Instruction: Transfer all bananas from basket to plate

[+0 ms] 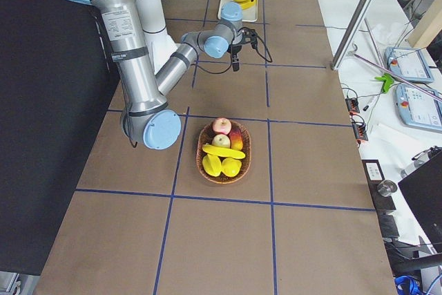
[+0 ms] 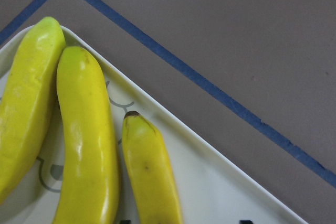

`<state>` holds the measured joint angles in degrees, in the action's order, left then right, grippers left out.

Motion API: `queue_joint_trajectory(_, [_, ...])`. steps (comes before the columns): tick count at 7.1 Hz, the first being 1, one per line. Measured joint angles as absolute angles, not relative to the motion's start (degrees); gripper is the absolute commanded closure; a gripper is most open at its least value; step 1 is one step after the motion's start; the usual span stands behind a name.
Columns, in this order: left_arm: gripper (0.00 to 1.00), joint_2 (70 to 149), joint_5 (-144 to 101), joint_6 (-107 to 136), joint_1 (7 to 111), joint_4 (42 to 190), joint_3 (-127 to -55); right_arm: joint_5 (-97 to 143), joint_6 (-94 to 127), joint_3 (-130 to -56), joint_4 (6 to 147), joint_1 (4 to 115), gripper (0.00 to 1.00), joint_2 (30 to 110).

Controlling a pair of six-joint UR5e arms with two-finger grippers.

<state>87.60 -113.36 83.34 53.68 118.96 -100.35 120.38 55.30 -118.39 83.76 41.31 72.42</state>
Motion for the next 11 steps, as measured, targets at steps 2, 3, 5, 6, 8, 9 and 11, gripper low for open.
queue_joint_trajectory(2, [0.0,86.1,-119.9,80.8,56.1,118.5,-106.8,120.7,54.6,-119.3,83.8,42.3,0.0,74.8])
queue_joint_trajectory(3, [0.0,86.2,-121.1,80.6,56.0,118.5,-110.1,120.8,52.4,-120.7,83.7,43.4,0.0,78.1])
queue_joint_trajectory(5, [0.0,87.1,-121.5,80.5,52.9,118.7,-114.0,120.8,42.5,-124.2,83.3,46.2,0.0,87.7])
queue_joint_trajectory(6, [0.0,87.6,-121.5,80.6,51.4,118.7,-114.6,120.6,35.6,-125.1,82.7,48.0,0.0,92.7])
queue_joint_trajectory(8, [0.0,88.1,-121.5,80.7,50.2,118.7,-114.9,120.4,26.3,-124.0,76.3,50.8,0.01,102.4])
queue_joint_trajectory(9, [0.0,88.2,-121.5,80.7,49.8,118.7,-114.9,120.2,25.1,-121.3,71.0,51.4,0.01,105.6])
queue_joint_trajectory(11, [0.0,88.2,-121.5,80.8,49.4,118.7,-115.0,119.6,25.0,-113.6,61.8,51.7,0.03,107.9])
